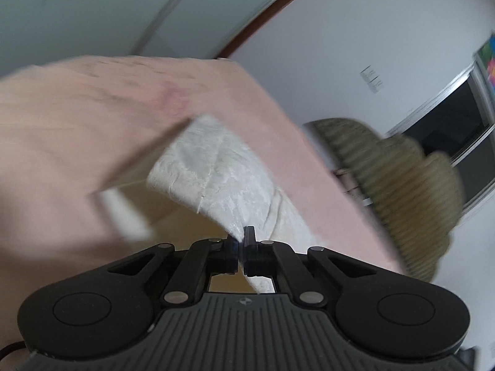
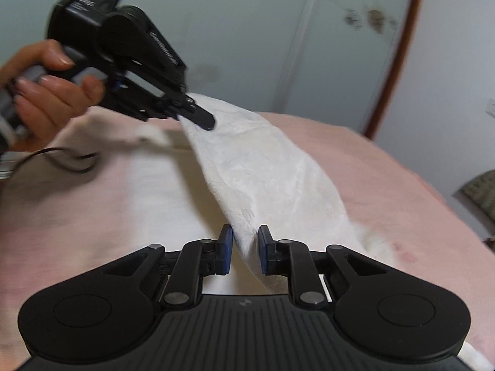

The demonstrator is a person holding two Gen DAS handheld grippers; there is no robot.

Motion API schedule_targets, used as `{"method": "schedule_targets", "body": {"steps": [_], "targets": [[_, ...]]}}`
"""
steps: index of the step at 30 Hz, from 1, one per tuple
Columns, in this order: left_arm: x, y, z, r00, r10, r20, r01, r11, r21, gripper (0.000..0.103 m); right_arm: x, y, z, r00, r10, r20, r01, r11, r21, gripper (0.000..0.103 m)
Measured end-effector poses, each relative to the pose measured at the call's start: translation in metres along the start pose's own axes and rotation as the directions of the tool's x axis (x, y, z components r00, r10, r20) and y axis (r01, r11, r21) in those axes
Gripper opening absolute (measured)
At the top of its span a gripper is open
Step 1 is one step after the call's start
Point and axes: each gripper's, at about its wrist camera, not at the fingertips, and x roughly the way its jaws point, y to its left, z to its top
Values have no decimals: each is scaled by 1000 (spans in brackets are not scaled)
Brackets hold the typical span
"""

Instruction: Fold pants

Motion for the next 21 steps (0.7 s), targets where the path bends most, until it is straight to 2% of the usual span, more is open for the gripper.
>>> {"method": "schedule_targets", "body": {"steps": [4, 7, 8, 9, 10, 12, 13, 15, 17, 18, 19, 21], "targets": [[8, 5, -10, 992, 122, 14, -123, 989, 85, 3, 0, 22, -8, 997, 70, -19, -70, 997, 22, 16], [20, 3, -19, 982, 184, 43, -189, 966, 178, 11, 14, 23, -8, 997, 70, -44, -67, 995, 74, 16], [18, -2, -22, 978, 200, 63, -209, 956, 206, 19, 17, 21, -10, 996, 74, -49, -69, 993, 96, 17], [18, -8, -24, 972, 219, 82, -232, 943, 237, 19, 17, 18, -11, 996, 76, -38, -71, 989, 131, 17], [16, -12, -25, 968, 234, 93, -251, 932, 261, 21, 15, 16, -12, 996, 77, -33, -71, 985, 158, 17], [8, -15, -29, 957, 270, 109, -290, 916, 276, 31, 3, 13, -13, 997, 74, -19, -70, 981, 182, 17], [2, -17, -29, 951, 283, 129, -308, 910, 278, 31, -8, 11, -15, 998, 66, -1, -65, 980, 186, 18], [-12, -23, -32, 926, 322, 195, -369, 880, 300, 34, -34, 1, -20, 999, 18, 41, -27, 973, 229, 18], [-21, -38, -34, 886, 363, 286, -448, 828, 337, 37, -60, -13, -31, 995, -74, 59, 53, 954, 296, 18], [-22, -47, -37, 881, 355, 313, -458, 809, 369, 40, -70, -26, -41, 991, -126, 46, 103, 934, 342, 18], [-21, -58, -40, 888, 333, 318, -445, 795, 411, 43, -76, -37, -51, 987, -160, 11, 143, 910, 388, 18], [-15, -79, -51, 925, 258, 280, -370, 780, 504, 53, -81, -59, -79, 981, -171, -95, 196, 857, 476, 18]]}}
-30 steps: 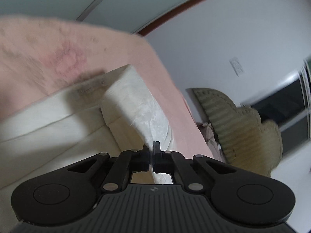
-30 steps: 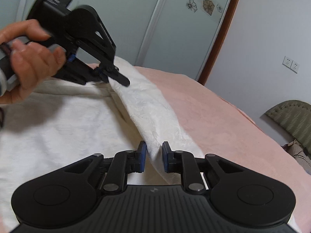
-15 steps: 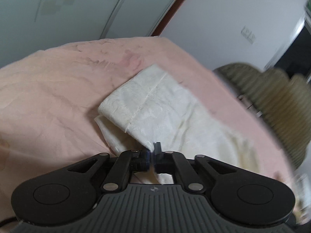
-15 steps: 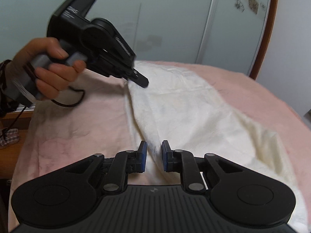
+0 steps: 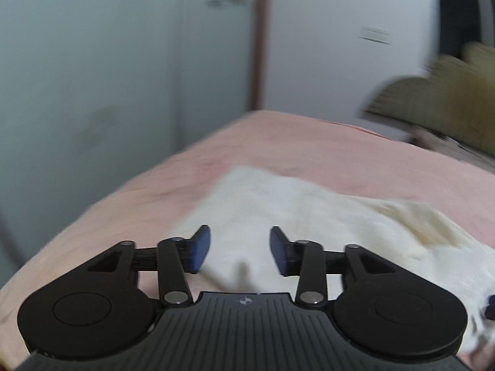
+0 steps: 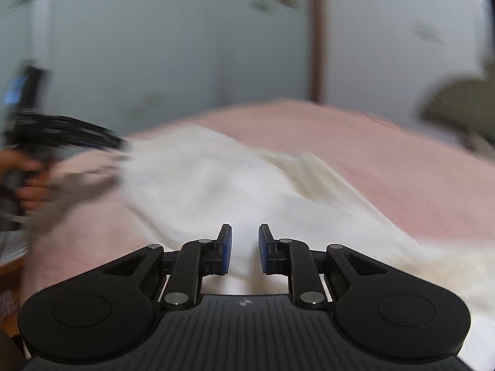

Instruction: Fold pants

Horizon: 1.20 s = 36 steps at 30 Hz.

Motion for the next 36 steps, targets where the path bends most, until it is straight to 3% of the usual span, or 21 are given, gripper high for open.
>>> {"method": "schedule_targets", "body": {"steps": [2, 5, 8, 10, 12, 14, 16, 19, 21, 22, 24, 26, 28, 29, 31, 32, 34, 36], "targets": [[-1, -30, -3, 995, -101, -13, 102, 991, 88, 54, 2, -21, -18, 994, -28, -101, 33, 998, 46, 17], [-8, -80, -16, 968, -250, -35, 251, 934, 254, 55, -29, -43, -29, 999, 6, -38, -1, 990, 140, 18], [-20, -127, -36, 917, -390, -86, 390, 829, 400, 56, -55, -81, -23, 986, -160, 51, 143, 961, 236, 18], [-28, -153, -49, 876, -466, -122, 463, 747, 476, 56, -67, -116, -12, 959, -264, 101, 219, 922, 320, 18], [-33, -173, -63, 850, -505, -150, 499, 681, 536, 56, -71, -153, -1, 932, -337, 132, 264, 882, 391, 20], [-34, -187, -73, 838, -520, -167, 510, 638, 576, 56, -60, -186, 13, 913, -396, 98, 314, 835, 452, 44], [-32, -196, -79, 835, -521, -176, 512, 619, 596, 56, -44, -212, 26, 888, -455, 73, 371, 799, 473, 62], [-29, -205, -81, 835, -519, -183, 512, 610, 604, 56, -8, -241, 49, 856, -516, 13, 462, 777, 427, 61], [-29, -216, -79, 839, -516, -174, 503, 612, 611, 56, 15, -263, 55, 835, -547, -63, 518, 741, 426, 61], [-28, -219, -79, 837, -520, -171, 504, 609, 612, 56, 27, -273, 58, 824, -555, -113, 546, 726, 418, 61], [-32, -221, -81, 828, -534, -170, 512, 597, 618, 56, 46, -288, 59, 780, -584, -224, 622, 689, 373, 61], [-32, -224, -82, 821, -547, -166, 514, 579, 633, 56, 52, -291, 53, 762, -596, -253, 647, 691, 323, 60], [-27, -228, -82, 808, -564, -171, 524, 556, 645, 56, 40, -289, 43, 766, -600, -229, 640, 686, 345, 56], [-24, -230, -82, 803, -567, -181, 533, 549, 644, 56, 33, -289, 39, 769, -602, -214, 634, 676, 376, 39], [-16, -234, -82, 796, -569, -205, 551, 543, 633, 56, 17, -294, 27, 775, -606, -178, 608, 641, 469, 22], [-12, -236, -81, 795, -569, -213, 557, 543, 628, 56, 7, -297, 21, 790, -596, -146, 571, 628, 528, 15], [-7, -238, -81, 797, -565, -213, 556, 549, 624, 56, -7, -311, 9, 810, -578, -99, 491, 577, 652, 10], [-4, -239, -79, 797, -566, -209, 554, 549, 626, 56, -25, -319, -8, 842, -539, -8, 349, 532, 771, 10]]}}
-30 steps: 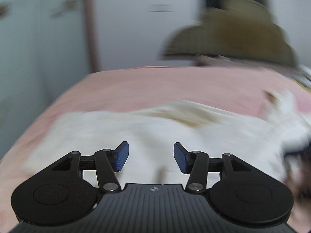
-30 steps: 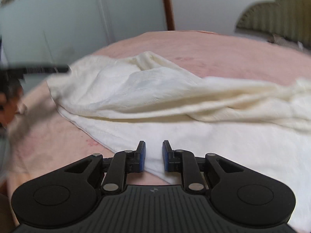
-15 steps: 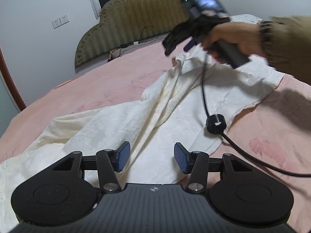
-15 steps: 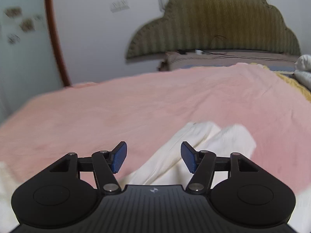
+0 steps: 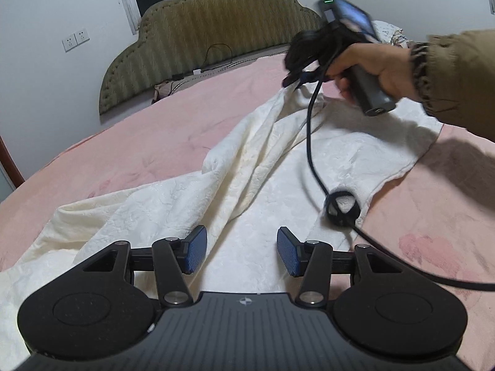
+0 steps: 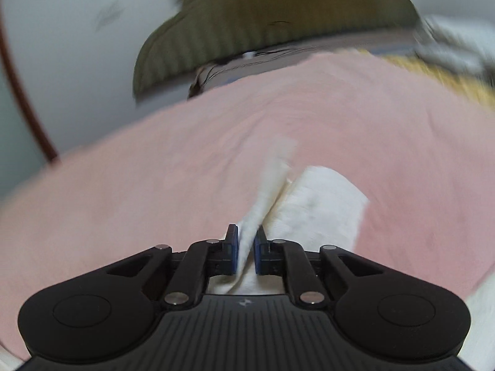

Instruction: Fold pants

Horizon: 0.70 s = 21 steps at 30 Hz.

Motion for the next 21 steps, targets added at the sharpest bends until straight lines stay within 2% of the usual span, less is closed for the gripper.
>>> {"method": "schedule_targets", "body": {"steps": [2, 7, 11, 13, 15, 21], "targets": [[2, 0, 1, 1000, -3, 4, 3, 1000, 9, 56, -14, -16, -1, 998, 53, 22, -55, 993, 100, 9], [16, -1, 4, 1000, 14, 1, -14, 998, 57, 56, -42, -50, -5, 986, 153, 62, -164, 954, 250, 8], [23, -1, 10, 1000, 22, 6, -23, 996, 88, 56, -66, -67, -3, 961, 249, 121, -276, 900, 338, 8], [28, -2, 12, 1000, 25, 7, -26, 994, 102, 56, -82, -69, 2, 942, 297, 154, -333, 879, 340, 8], [32, -6, 15, 999, 39, 13, -40, 991, 126, 56, -96, -64, 9, 925, 336, 178, -376, 876, 303, 8], [41, -11, 22, 991, 122, 50, -129, 976, 173, 53, -135, -52, 24, 869, 427, 249, -482, 846, 228, 8]]}}
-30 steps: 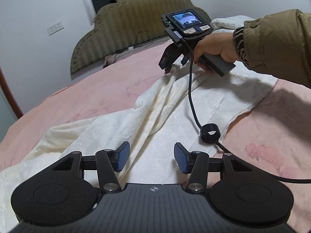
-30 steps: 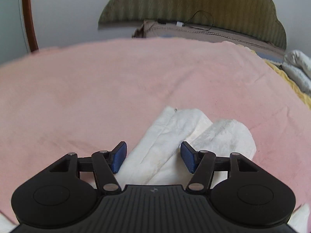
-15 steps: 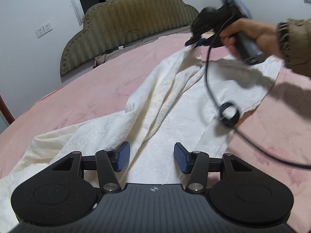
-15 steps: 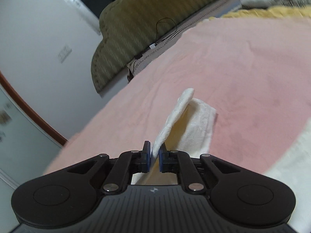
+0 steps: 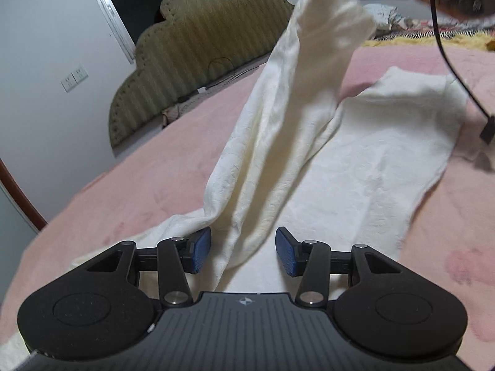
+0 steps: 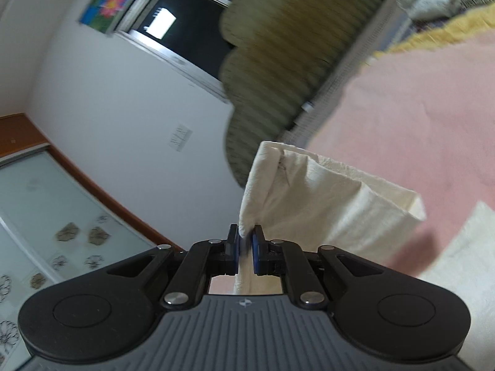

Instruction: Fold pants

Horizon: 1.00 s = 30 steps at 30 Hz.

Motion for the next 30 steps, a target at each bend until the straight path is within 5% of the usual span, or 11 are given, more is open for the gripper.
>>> {"method": "schedule_targets", "body": {"steps": [4, 9, 13, 17, 20, 21, 23, 26, 30], "targets": [[3, -2, 4, 997, 69, 18, -70, 997, 24, 45, -9, 4, 5, 999, 37, 17, -36, 999, -2, 8], [3, 4, 7, 994, 110, 27, -109, 994, -29, 4, -16, -2, 7, 998, 45, 33, -45, 999, 4, 8], [-12, 10, 12, 992, 101, 76, -93, 991, -98, 3, -18, -7, 5, 999, 12, 30, -12, 1000, 2, 8], [-3, 35, 27, 996, 80, 46, -70, 978, -196, 3, 3, -17, 15, 999, -36, -17, 37, 999, 34, 8], [-5, 63, 46, 981, 179, 73, -156, 956, -248, 3, 40, -13, 35, 994, -97, -53, 98, 995, 25, 8], [-15, 72, 54, 968, 230, 99, -196, 942, -273, 3, 43, -4, 38, 995, -93, -27, 93, 996, 2, 8], [-42, 87, 66, 948, 267, 172, -203, 926, -318, 3, 30, 23, 45, 996, 62, 62, -59, 997, -45, 5], [-74, 83, 67, 957, 185, 221, -111, 944, -311, 3, -18, 50, 47, 980, 140, 145, -119, 982, -147, 5], [-86, 29, 40, 977, -68, 200, 108, 974, -198, 3, -72, 13, 29, 991, -26, 131, 39, 995, -92, 5]]}}
